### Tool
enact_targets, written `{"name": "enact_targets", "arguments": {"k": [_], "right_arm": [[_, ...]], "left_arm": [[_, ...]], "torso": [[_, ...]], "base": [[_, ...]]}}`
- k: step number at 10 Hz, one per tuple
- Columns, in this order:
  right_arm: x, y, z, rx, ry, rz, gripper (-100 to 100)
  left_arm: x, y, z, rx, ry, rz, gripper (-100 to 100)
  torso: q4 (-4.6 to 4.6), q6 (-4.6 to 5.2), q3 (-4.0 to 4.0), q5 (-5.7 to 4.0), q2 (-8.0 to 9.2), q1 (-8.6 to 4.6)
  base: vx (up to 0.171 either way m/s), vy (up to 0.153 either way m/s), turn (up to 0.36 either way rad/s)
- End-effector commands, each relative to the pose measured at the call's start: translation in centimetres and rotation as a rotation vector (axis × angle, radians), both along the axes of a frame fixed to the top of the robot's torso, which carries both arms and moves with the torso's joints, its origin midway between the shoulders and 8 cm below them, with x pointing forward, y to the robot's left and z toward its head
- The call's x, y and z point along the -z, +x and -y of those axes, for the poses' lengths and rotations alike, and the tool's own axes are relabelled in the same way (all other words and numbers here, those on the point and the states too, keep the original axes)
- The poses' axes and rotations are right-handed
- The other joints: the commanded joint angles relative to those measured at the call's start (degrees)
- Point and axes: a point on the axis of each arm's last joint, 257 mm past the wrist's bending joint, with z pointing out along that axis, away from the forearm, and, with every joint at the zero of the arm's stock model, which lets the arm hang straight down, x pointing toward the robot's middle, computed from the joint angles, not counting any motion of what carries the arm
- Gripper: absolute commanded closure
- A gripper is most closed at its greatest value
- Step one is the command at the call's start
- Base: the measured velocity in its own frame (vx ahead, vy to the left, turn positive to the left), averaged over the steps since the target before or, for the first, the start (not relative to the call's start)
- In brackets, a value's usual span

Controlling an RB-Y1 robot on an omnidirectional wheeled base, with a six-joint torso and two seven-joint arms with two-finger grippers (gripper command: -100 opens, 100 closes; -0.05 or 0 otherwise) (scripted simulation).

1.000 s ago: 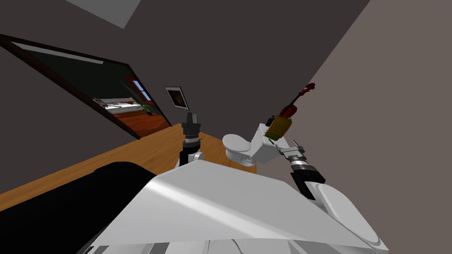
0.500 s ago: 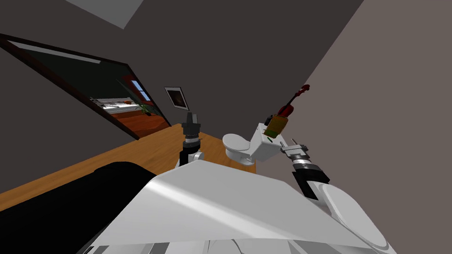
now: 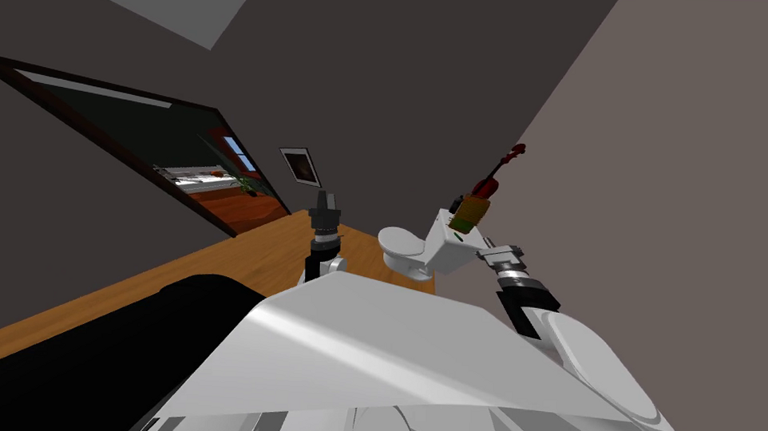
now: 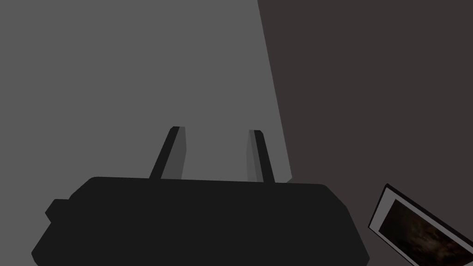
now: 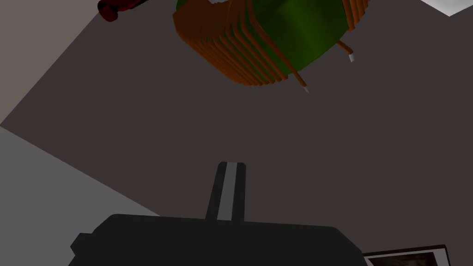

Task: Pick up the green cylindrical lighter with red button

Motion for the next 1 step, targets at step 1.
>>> {"name": "enact_targets", "arguments": {"k": [1], "right_arm": [[1.66, -0.37, 0.50, 0.002, 0.026, -0.036, -100]], "left_arm": [[0.00, 0.00, 0.00, 0.000, 0.000, 0.000, 0]], "torso": [[0.00, 0.00, 0.00, 0.00, 0.00, 0.00]], "base": [[0.039, -0.001, 0.044]]}}
